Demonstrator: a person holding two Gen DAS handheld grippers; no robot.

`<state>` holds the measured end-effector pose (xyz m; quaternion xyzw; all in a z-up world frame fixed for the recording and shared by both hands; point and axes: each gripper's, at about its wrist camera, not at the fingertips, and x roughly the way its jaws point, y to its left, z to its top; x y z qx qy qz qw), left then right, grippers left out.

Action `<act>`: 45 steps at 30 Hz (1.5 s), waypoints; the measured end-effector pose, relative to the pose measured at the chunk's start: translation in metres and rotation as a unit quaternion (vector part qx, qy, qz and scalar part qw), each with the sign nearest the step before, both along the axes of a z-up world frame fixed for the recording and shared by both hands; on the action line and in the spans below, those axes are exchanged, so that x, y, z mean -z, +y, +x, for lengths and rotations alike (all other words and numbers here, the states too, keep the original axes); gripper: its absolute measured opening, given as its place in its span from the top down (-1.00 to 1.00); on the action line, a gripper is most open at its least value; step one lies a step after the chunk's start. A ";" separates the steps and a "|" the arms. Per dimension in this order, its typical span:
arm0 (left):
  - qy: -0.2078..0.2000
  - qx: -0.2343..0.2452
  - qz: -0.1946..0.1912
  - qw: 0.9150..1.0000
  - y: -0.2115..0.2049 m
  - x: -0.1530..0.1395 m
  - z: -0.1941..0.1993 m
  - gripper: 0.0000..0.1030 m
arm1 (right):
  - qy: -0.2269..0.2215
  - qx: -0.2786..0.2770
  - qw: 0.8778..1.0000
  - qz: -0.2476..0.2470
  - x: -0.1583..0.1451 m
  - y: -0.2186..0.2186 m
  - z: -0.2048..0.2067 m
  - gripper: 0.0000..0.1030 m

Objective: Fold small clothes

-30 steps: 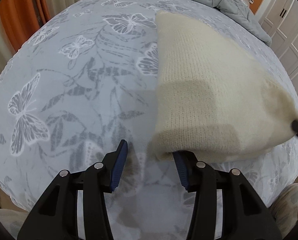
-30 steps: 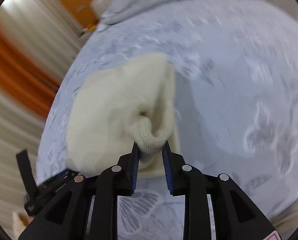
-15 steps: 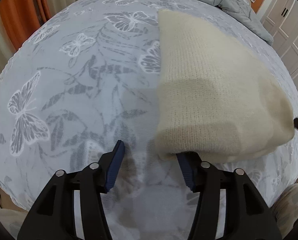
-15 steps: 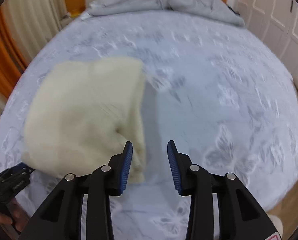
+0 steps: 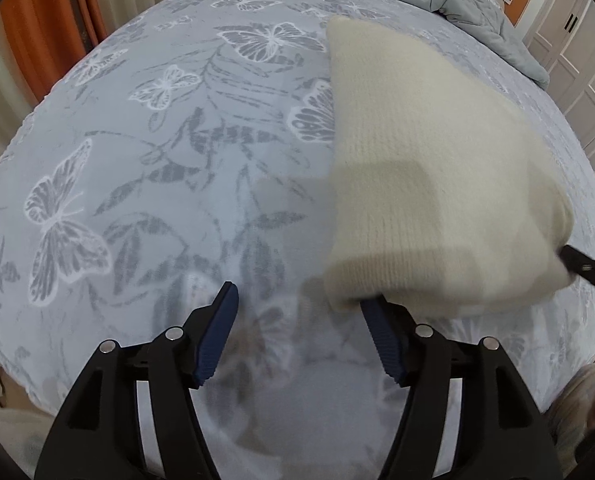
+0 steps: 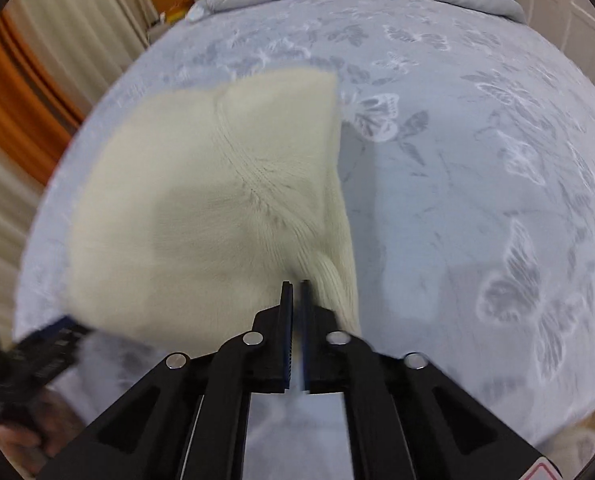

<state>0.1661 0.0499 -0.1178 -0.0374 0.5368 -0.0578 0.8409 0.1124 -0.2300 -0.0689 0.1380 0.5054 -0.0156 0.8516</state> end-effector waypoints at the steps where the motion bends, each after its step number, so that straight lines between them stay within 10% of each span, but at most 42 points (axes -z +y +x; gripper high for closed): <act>1: -0.008 0.002 0.002 1.000 -0.002 -0.006 -0.008 -0.16 | -0.007 0.003 1.000 -0.001 -0.008 -0.002 -0.014 0.80; 4: -0.032 0.013 -0.014 0.999 -0.009 -0.026 -0.035 -0.20 | -0.015 0.009 1.000 -0.011 -0.017 0.001 -0.048 0.69; 8: -0.059 0.011 -0.010 0.998 -0.025 -0.039 -0.075 -0.45 | -0.040 0.012 0.997 -0.059 -0.017 0.010 -0.096 -0.12; 13: -0.098 0.024 0.014 0.995 -0.050 -0.045 -0.113 -0.65 | -0.059 -0.002 0.993 -0.102 0.003 0.030 -0.137 -0.32; 18: -0.140 0.048 0.065 0.987 -0.071 -0.041 -0.129 -0.65 | -0.063 -0.003 0.992 -0.106 0.008 0.039 -0.139 -0.36; 45: -0.138 0.036 0.077 0.987 -0.079 -0.024 -0.137 -0.64 | -0.043 0.022 0.996 -0.079 0.022 0.045 -0.139 -0.37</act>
